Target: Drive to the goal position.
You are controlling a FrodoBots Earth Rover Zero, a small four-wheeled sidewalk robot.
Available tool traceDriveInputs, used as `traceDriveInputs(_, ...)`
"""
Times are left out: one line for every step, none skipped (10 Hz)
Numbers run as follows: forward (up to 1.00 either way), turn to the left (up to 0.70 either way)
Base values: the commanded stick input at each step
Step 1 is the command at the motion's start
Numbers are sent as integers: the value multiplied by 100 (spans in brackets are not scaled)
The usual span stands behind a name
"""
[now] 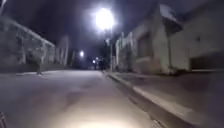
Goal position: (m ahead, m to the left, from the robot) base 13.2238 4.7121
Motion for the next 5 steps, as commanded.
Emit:
traceDriveInputs(70, 0)
traceDriveInputs(70, 0)
traceDriveInputs(70, 0)
traceDriveInputs(70, 0)
traceDriveInputs(70, 0)
